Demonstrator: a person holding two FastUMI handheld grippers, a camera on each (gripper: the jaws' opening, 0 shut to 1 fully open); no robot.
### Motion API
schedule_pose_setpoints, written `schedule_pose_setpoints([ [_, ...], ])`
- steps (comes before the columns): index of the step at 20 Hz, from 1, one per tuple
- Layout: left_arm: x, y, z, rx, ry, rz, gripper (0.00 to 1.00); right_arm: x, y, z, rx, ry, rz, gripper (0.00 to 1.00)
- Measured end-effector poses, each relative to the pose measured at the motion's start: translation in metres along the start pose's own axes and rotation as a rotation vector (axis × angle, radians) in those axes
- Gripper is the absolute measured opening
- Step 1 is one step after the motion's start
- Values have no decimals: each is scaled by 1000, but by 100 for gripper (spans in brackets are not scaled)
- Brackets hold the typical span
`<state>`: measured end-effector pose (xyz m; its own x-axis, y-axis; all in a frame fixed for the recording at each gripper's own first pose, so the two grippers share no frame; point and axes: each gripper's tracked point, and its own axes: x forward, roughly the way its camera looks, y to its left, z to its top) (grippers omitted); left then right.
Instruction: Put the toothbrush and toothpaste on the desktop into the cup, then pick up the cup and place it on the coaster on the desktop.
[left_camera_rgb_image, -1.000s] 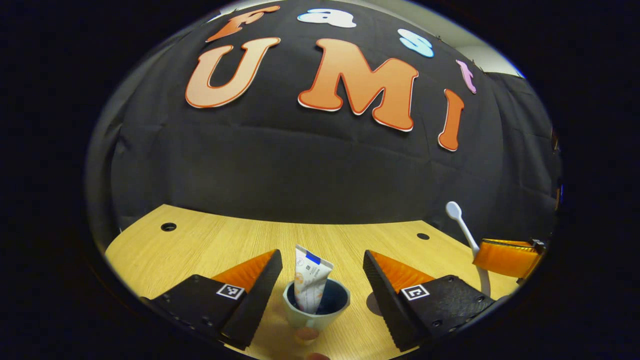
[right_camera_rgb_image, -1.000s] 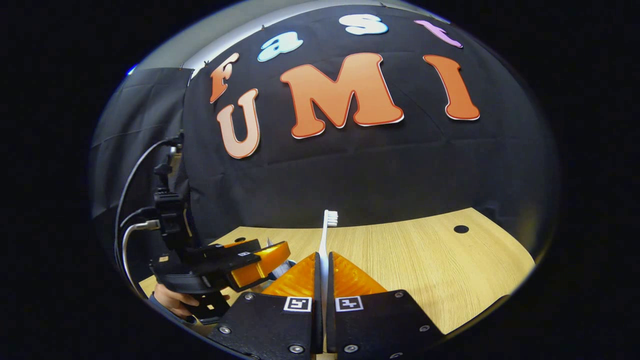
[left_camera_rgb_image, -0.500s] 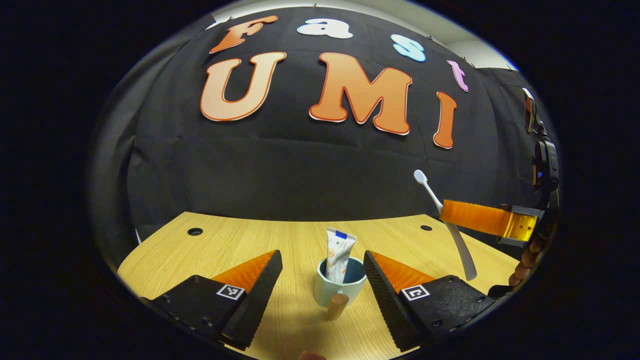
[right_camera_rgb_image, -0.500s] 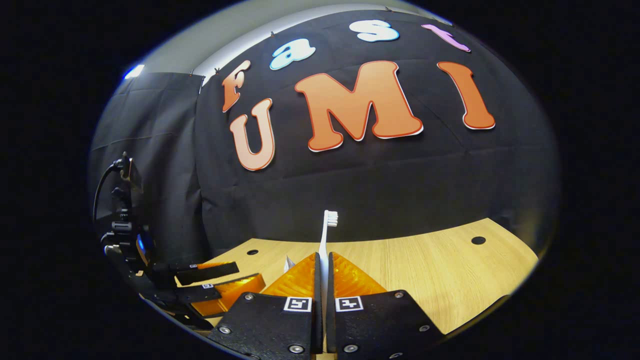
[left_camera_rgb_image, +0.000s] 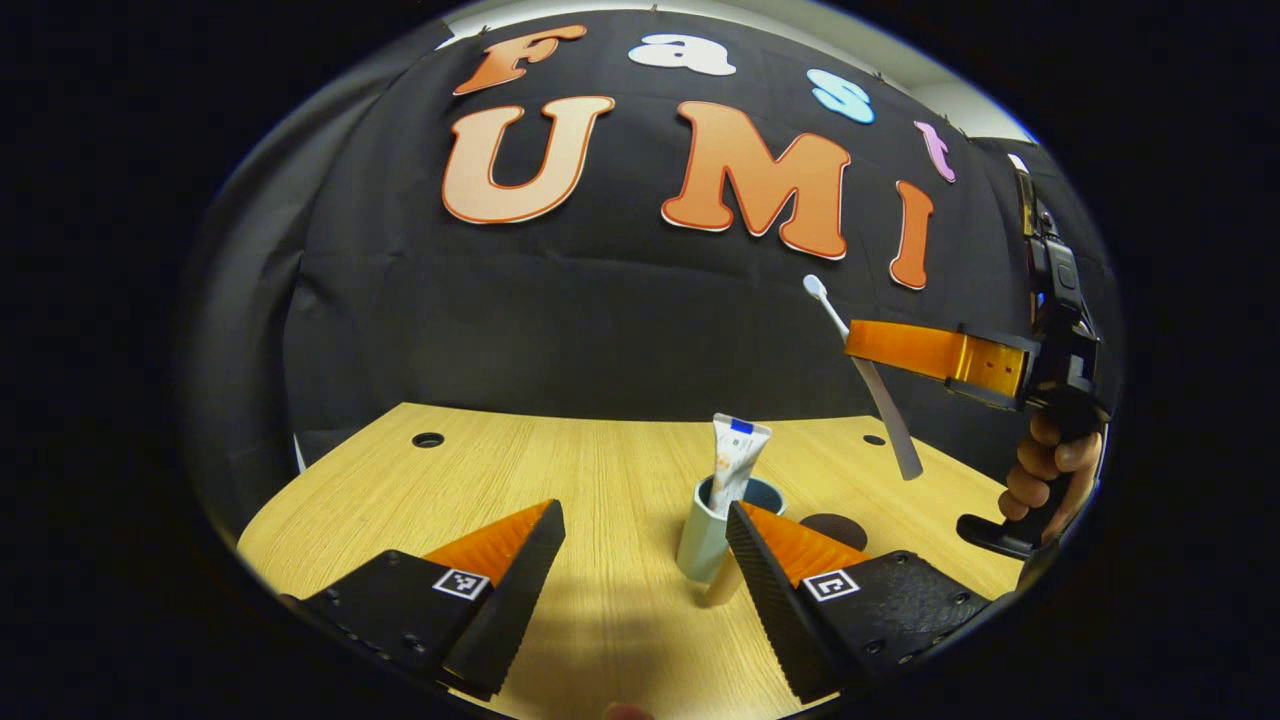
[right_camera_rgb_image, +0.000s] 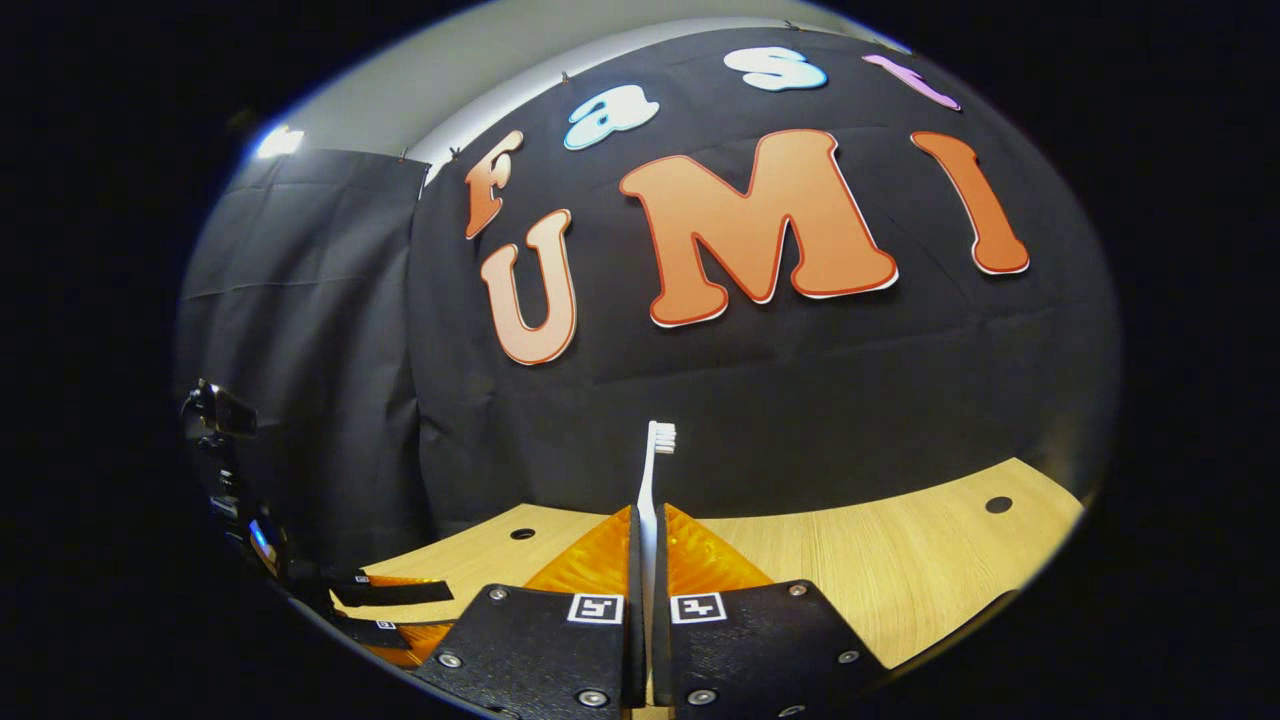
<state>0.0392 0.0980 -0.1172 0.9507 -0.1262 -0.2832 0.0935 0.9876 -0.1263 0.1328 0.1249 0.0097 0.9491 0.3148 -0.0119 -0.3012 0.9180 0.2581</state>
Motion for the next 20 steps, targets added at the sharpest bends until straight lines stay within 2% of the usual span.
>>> schedule_pose_setpoints([
  [3,0,7,-9,-17,11,7,97,14,7,-8,29,1,18,3],
  [11,10,21,-27,-45,46,25,98,53,3,-28,122,-1,17,3],
  [20,20,30,-54,-82,108,44,98,80,-5,-58,144,-6,-1,3],
])
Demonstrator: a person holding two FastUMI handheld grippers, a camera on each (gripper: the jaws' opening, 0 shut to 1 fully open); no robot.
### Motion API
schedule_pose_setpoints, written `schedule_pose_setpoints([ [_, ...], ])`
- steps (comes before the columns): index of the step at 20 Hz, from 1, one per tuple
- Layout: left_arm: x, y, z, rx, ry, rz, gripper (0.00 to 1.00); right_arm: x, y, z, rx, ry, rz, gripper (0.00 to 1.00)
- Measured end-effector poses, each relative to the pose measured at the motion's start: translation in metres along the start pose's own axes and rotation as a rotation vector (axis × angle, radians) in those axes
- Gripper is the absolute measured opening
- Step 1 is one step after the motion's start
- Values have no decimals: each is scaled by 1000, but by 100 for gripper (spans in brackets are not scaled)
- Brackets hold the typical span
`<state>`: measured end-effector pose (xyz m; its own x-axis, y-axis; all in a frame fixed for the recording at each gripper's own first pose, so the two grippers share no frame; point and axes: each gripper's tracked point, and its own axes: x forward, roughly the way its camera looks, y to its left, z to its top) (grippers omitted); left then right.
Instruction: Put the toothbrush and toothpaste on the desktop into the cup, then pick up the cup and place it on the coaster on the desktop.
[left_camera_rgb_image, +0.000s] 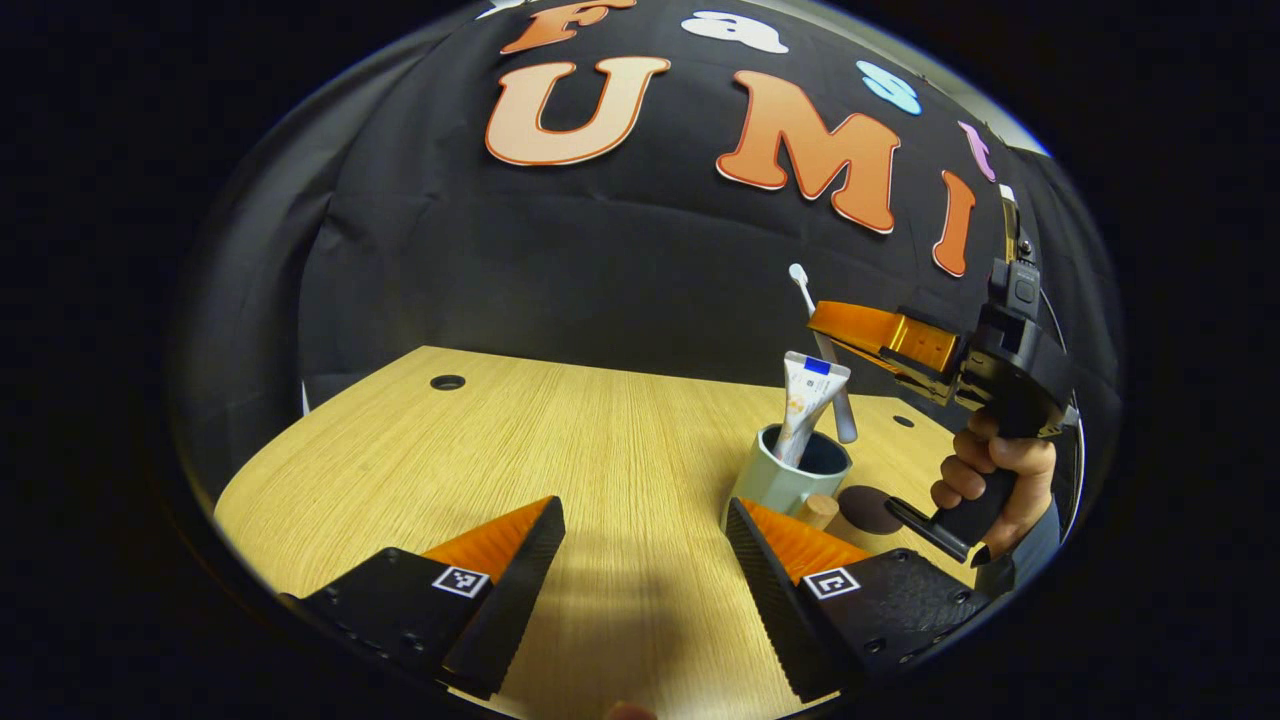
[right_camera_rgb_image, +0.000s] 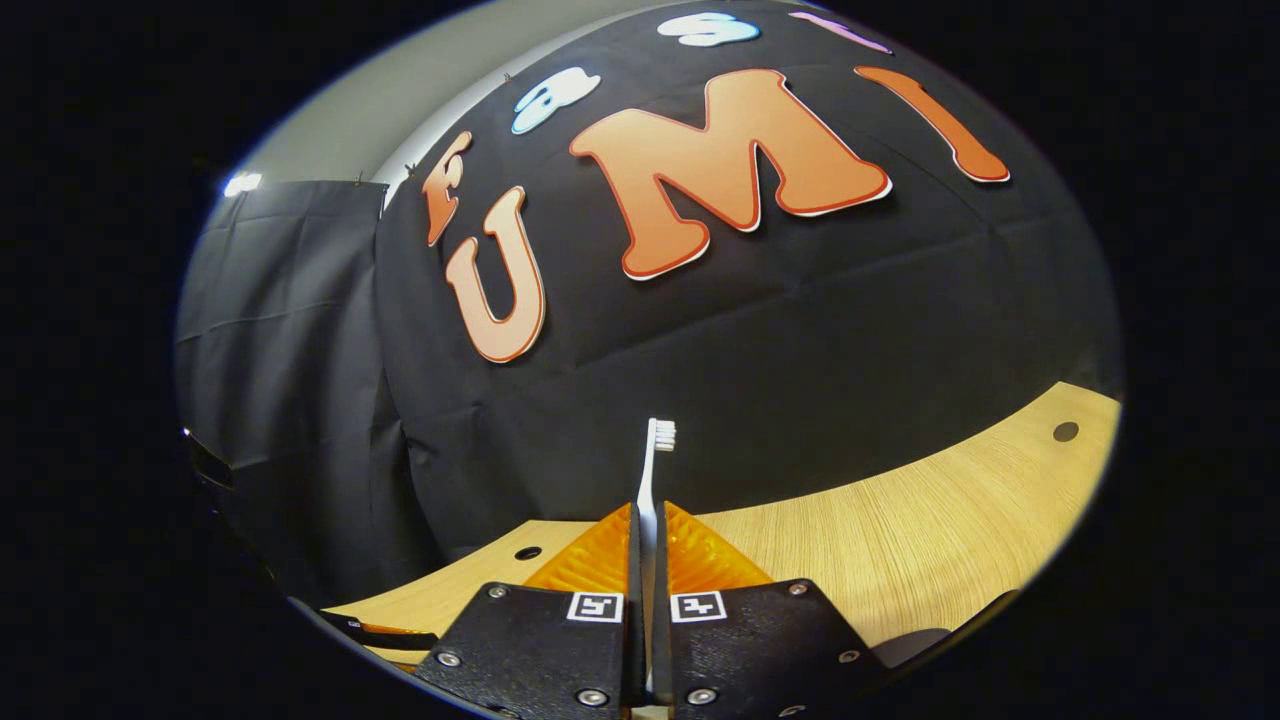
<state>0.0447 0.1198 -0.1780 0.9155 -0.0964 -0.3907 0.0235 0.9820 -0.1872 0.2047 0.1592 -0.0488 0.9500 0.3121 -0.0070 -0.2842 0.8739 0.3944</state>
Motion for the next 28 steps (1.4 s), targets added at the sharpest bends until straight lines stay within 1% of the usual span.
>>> schedule_pose_setpoints([
  [2,0,-2,-4,-2,13,4,98,2,-4,-5,-14,-9,-15,3],
  [5,0,-4,-11,1,23,7,98,-2,-6,-6,-56,-38,-18,3],
  [7,-2,-9,-11,2,27,4,98,-5,-8,-11,-78,-26,-22,4],
  [9,-4,-15,-7,7,19,-1,98,-13,-2,-11,-90,-25,-2,6],
  [11,-5,-19,-8,16,16,-1,98,-19,-4,-6,-113,-30,-2,8],
  [14,-8,-27,-7,18,14,-3,98,-31,-3,-5,-132,-12,12,8],
  [16,-11,-29,-7,15,16,-4,98,-42,-2,-3,-151,6,20,12],
  [18,-13,-33,0,18,0,-4,98,-56,-2,7,-180,3,24,19],
  [19,-14,-37,5,28,-7,-5,98,-64,-5,13,-203,3,15,28],
  [20,-15,-41,11,41,-16,-4,98,-70,-7,18,-229,1,0,40],
  [21,-16,-45,16,58,-24,-10,98,-78,-9,25,-257,-5,-7,48],
  [23,-17,-57,27,89,-41,-23,98,-93,-13,39,-298,-22,-26,74],
  [24,-17,-62,34,99,-47,-27,97,-100,-15,45,-313,-26,-37,80],
  [26,-15,-74,40,114,-46,-44,97,-115,-20,57,-335,-39,-53,96],
  [27,-12,-78,41,124,-40,-50,97,-123,-23,64,-341,-45,-61,93],
  [28,-9,-82,44,131,-33,-55,97,-132,-25,70,-346,-51,-67,93],
])
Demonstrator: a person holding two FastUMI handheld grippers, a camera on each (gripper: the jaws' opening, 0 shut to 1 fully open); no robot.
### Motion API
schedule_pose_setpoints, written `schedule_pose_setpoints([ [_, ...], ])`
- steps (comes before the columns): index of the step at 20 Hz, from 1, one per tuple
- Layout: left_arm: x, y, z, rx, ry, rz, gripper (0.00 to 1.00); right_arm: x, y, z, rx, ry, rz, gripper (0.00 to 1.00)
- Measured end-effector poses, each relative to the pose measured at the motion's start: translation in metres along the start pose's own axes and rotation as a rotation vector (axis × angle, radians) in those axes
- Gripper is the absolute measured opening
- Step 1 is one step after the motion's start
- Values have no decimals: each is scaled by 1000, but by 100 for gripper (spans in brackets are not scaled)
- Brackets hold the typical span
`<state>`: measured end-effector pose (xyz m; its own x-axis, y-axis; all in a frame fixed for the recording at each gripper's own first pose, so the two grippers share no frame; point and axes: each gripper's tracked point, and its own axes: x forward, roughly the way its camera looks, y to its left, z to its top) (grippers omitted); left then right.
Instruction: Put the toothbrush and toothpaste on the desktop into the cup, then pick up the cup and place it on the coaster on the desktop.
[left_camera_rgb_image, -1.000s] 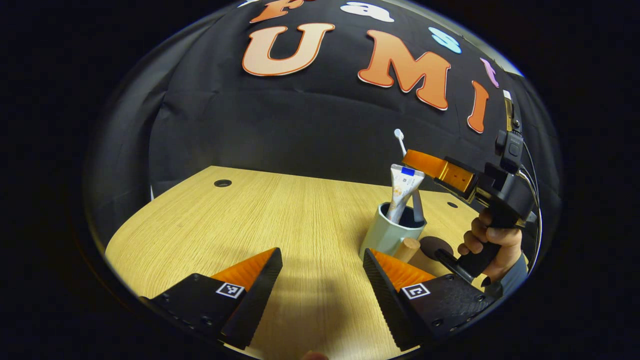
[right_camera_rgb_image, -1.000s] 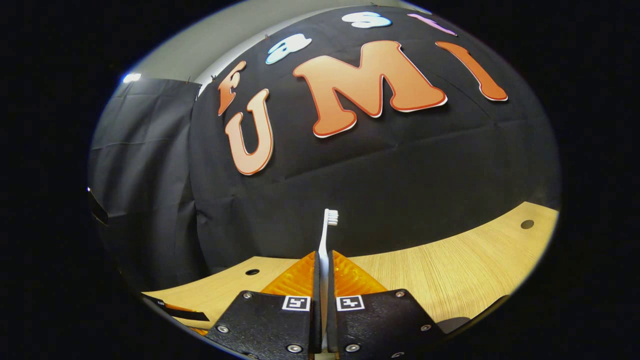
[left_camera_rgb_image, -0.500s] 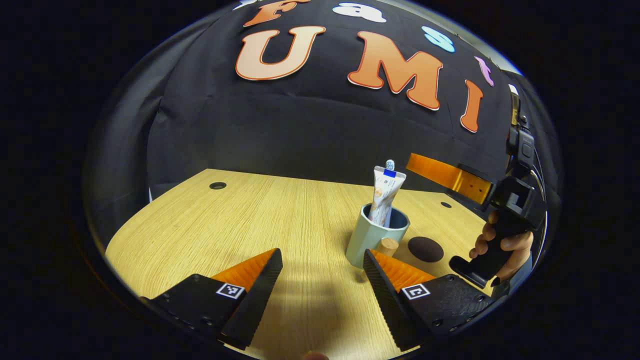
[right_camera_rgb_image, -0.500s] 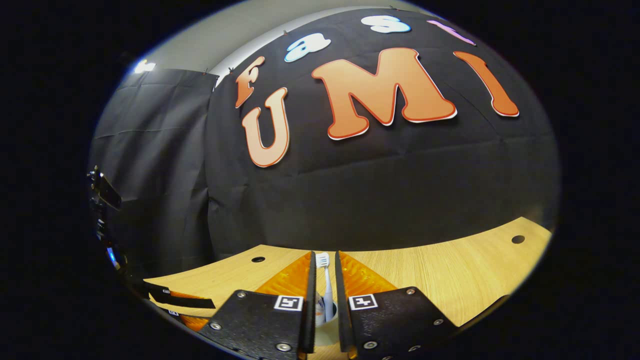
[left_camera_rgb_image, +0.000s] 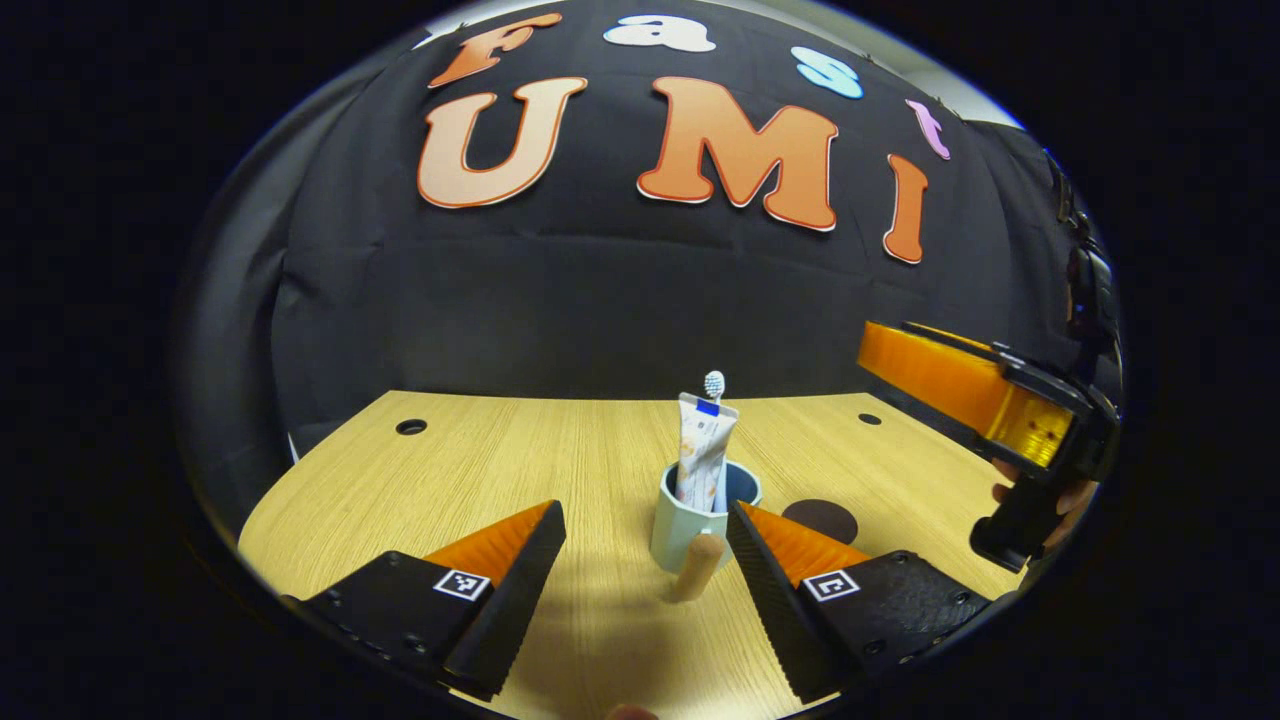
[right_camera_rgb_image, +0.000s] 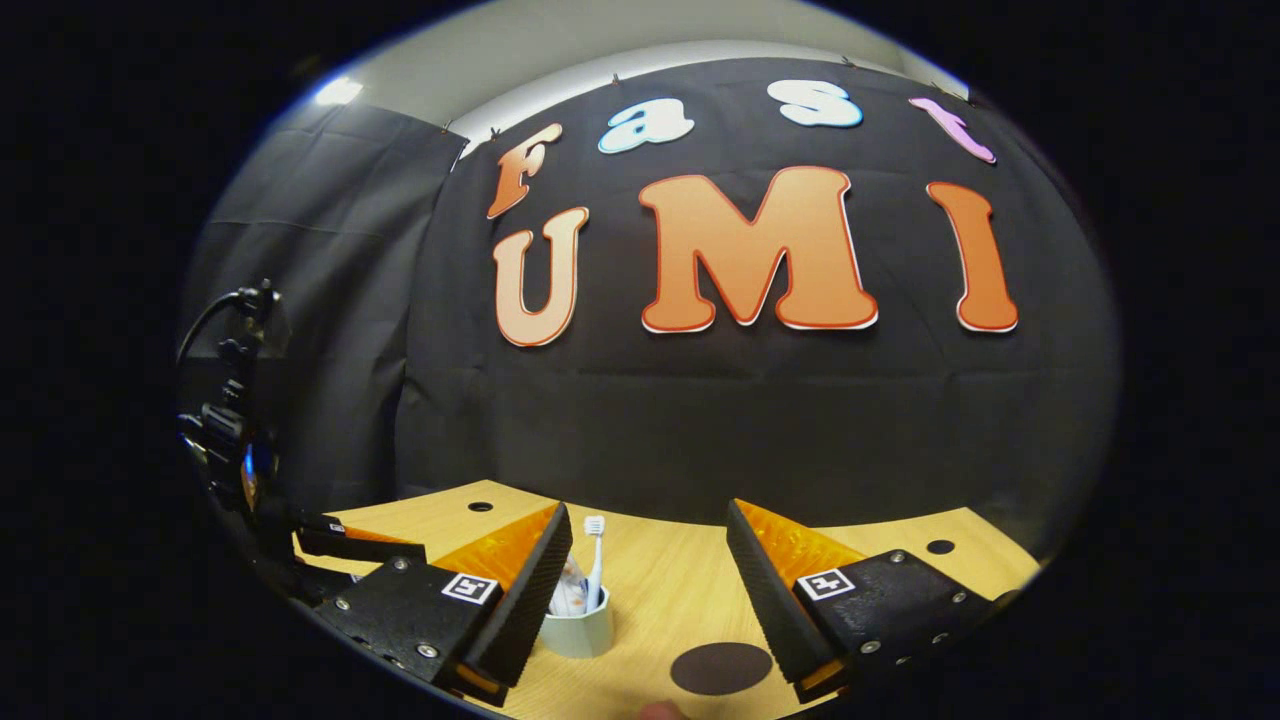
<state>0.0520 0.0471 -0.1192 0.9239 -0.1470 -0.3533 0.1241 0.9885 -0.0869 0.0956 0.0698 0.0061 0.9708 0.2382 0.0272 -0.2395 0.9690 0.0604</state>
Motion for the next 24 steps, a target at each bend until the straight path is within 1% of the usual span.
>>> schedule_pose_setpoints([
  [2,7,-9,3,3,30,-26,98,-17,-11,8,-10,1,-18,94],
  [4,12,-22,1,-14,82,-73,98,-33,-22,13,-31,6,-28,94],
  [6,20,-30,2,-24,129,-94,97,-51,-36,16,-50,18,-42,94],
  [8,27,-37,1,-12,185,-112,98,-68,-50,22,-57,16,-64,95],
  [9,32,-45,0,-9,211,-151,98,-76,-57,23,-54,16,-72,96],
  [11,38,-57,-11,-19,312,-204,98,-91,-69,18,-50,45,-81,96],
  [15,47,-56,-29,-27,496,-218,98,-123,-98,12,-71,84,-129,97],
  [18,47,-56,-45,-6,616,-224,97,-141,-110,10,-72,101,-143,96],
  [20,50,-55,-60,10,685,-209,97,-149,-117,9,-78,106,-152,96],
  [21,52,-53,-65,14,709,-191,100,-153,-119,9,-77,106,-157,97],
  [22,54,-51,-70,15,738,-174,96,-156,-120,8,-71,108,-161,97],
  [24,59,-50,-76,15,767,-153,93,-161,-122,5,-50,116,-167,97],
])
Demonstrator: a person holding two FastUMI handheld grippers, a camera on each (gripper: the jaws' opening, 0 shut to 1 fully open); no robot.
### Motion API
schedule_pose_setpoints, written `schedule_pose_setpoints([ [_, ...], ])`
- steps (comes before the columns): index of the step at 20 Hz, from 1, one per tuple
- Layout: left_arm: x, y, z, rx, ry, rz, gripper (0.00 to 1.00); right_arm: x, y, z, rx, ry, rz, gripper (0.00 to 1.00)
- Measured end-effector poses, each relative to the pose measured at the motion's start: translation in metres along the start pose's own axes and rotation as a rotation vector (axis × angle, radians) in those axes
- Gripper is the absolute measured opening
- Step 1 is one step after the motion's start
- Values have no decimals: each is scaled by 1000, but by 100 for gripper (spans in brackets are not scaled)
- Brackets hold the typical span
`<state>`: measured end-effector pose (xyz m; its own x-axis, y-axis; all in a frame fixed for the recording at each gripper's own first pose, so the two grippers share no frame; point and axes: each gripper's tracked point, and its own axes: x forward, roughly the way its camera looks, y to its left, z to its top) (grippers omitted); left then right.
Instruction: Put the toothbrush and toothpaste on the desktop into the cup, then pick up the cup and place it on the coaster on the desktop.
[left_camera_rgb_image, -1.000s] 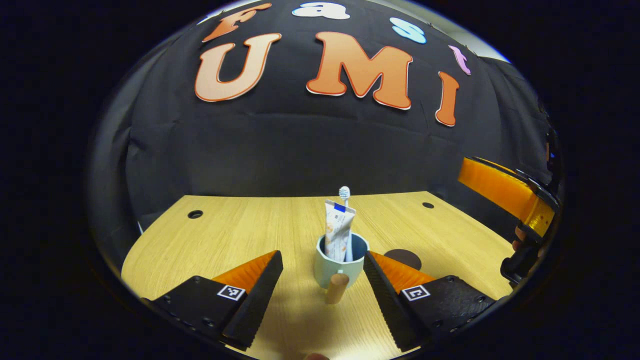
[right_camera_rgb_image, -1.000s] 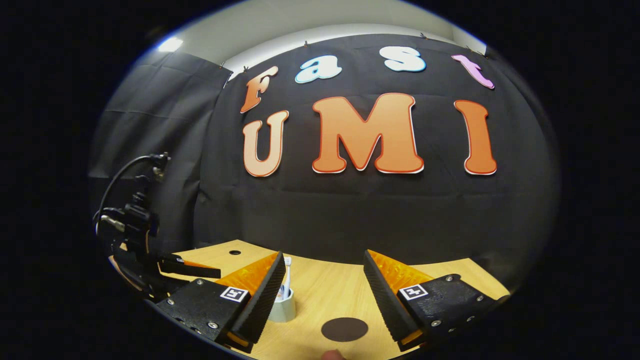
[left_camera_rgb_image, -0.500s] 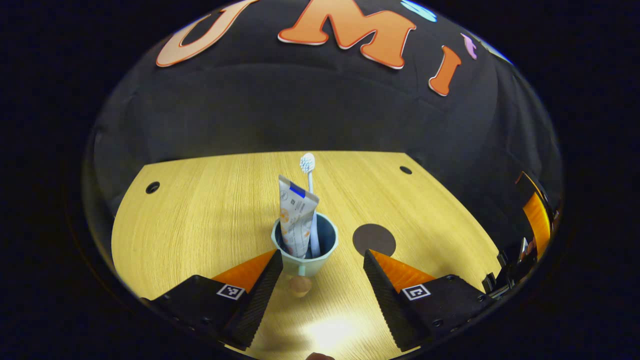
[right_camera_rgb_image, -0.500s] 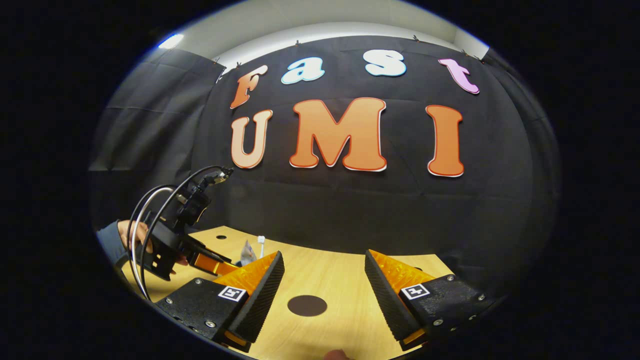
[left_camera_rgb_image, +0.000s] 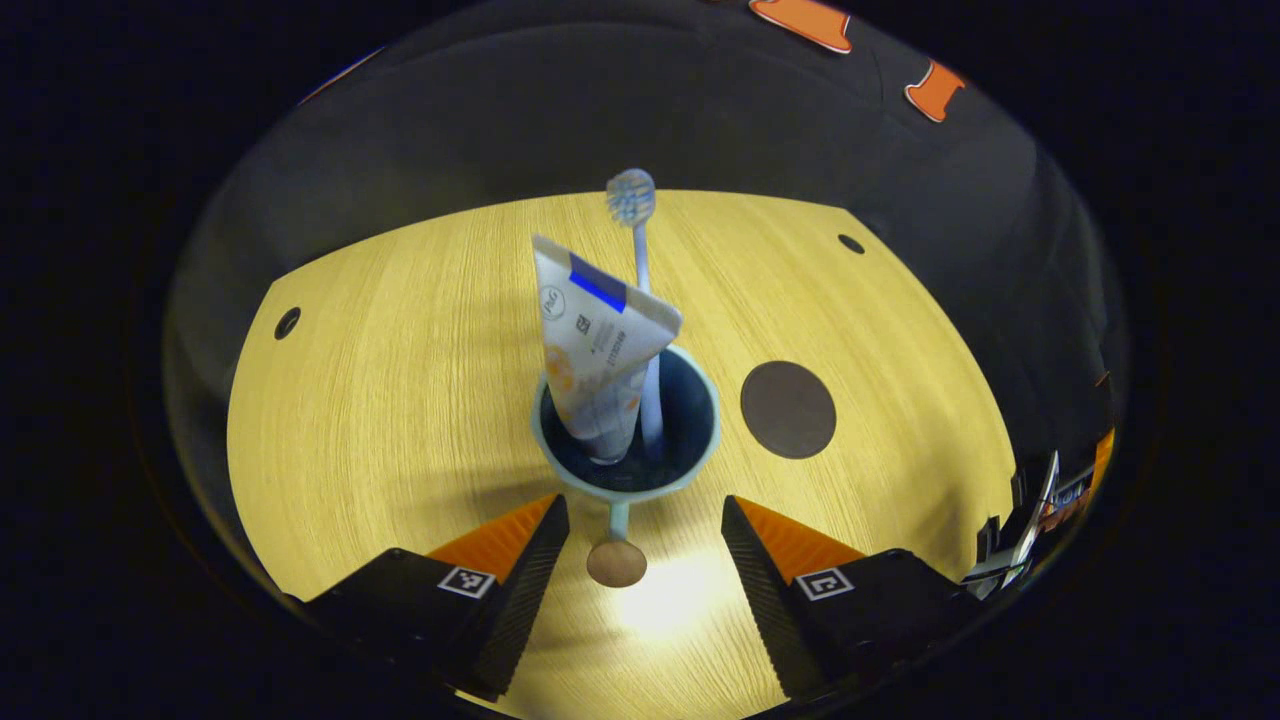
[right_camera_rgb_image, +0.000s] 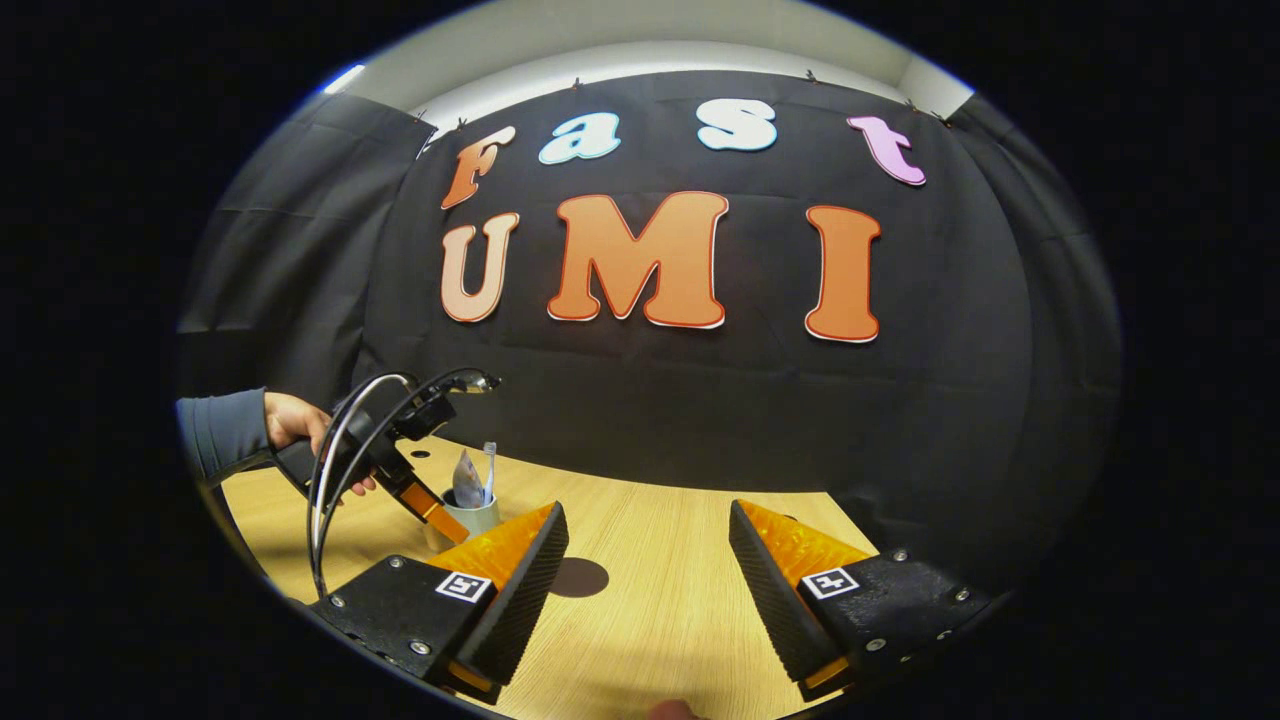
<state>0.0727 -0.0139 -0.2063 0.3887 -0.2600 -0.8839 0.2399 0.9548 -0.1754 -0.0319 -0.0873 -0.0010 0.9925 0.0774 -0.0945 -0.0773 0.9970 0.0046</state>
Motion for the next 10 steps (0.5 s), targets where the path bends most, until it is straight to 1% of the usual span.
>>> schedule_pose_setpoints([
  [2,4,7,2,-6,6,43,80,-3,-1,-3,10,2,-2,97],
  [4,7,8,5,-6,12,53,60,-6,-2,-8,9,10,-8,97],
  [5,8,11,3,-10,19,64,59,-6,-1,-10,9,13,-3,97],
  [6,13,10,4,-26,19,77,44,-7,3,-11,11,16,3,97],
  [7,15,9,9,-21,10,83,28,-7,5,-12,15,17,9,97],
  [8,17,10,13,-20,4,92,28,-7,7,-13,18,18,15,97],
  [10,8,7,12,-18,-22,106,24,-7,11,-15,18,16,24,97],
])
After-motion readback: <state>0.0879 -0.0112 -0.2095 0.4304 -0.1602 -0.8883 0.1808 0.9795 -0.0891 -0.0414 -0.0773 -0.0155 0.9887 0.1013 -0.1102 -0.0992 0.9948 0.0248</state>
